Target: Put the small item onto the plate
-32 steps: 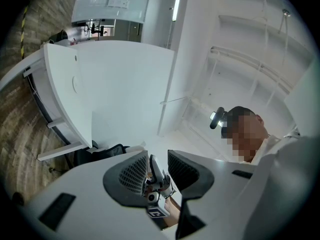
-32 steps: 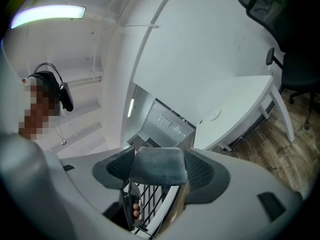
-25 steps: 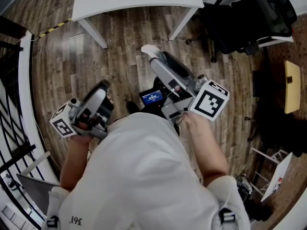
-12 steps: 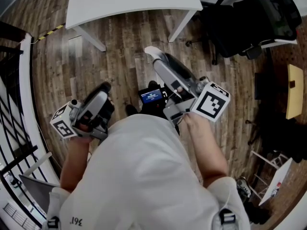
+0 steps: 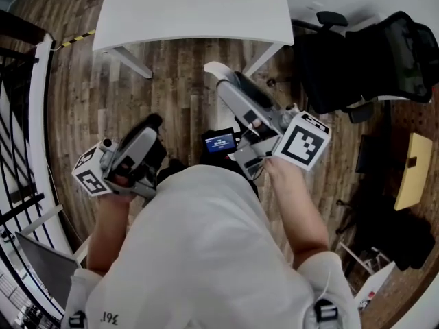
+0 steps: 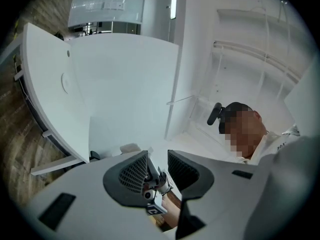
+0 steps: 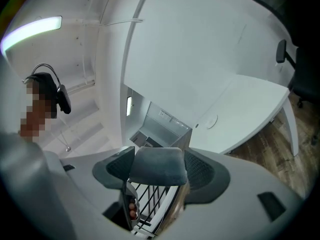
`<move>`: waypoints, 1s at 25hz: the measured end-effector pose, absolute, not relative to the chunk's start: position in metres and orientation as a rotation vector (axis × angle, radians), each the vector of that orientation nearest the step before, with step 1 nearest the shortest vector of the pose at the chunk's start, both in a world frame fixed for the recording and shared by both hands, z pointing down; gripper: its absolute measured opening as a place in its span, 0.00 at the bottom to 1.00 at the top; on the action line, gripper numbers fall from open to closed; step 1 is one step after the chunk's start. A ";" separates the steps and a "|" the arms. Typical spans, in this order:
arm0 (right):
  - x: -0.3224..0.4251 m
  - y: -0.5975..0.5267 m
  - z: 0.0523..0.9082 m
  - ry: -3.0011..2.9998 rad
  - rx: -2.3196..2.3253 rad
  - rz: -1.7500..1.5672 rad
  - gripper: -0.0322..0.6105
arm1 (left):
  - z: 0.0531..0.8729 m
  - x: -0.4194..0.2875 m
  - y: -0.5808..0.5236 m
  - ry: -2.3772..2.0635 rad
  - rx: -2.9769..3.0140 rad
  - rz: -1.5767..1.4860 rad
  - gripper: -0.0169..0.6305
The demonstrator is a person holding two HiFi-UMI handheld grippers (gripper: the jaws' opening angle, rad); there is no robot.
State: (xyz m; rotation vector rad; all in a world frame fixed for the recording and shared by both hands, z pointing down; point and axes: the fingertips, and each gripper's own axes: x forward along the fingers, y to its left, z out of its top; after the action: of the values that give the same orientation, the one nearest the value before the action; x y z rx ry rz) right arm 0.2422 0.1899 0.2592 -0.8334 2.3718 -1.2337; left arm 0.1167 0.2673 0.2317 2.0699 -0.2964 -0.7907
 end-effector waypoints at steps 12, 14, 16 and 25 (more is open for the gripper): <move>0.248 0.128 0.266 2.439 -0.745 -1.266 0.52 | 0.237 0.121 0.224 -0.425 2.052 -0.826 0.19; 0.249 0.120 0.271 2.437 -0.763 -1.273 0.52 | 0.237 0.119 0.216 -0.428 2.057 -0.820 0.19; 0.246 0.113 0.276 2.424 -0.784 -1.285 0.52 | 0.241 0.113 0.208 -0.422 2.048 -0.827 0.19; 0.214 0.051 0.285 2.391 -0.940 -1.239 0.52 | 0.259 0.068 0.124 -0.328 2.019 -0.785 0.19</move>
State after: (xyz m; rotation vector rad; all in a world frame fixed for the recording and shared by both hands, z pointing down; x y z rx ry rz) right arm 0.2144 0.0508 0.2848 -0.9398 2.3908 -1.2387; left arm 0.0680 0.1236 0.2594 2.0187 -0.3278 -0.7846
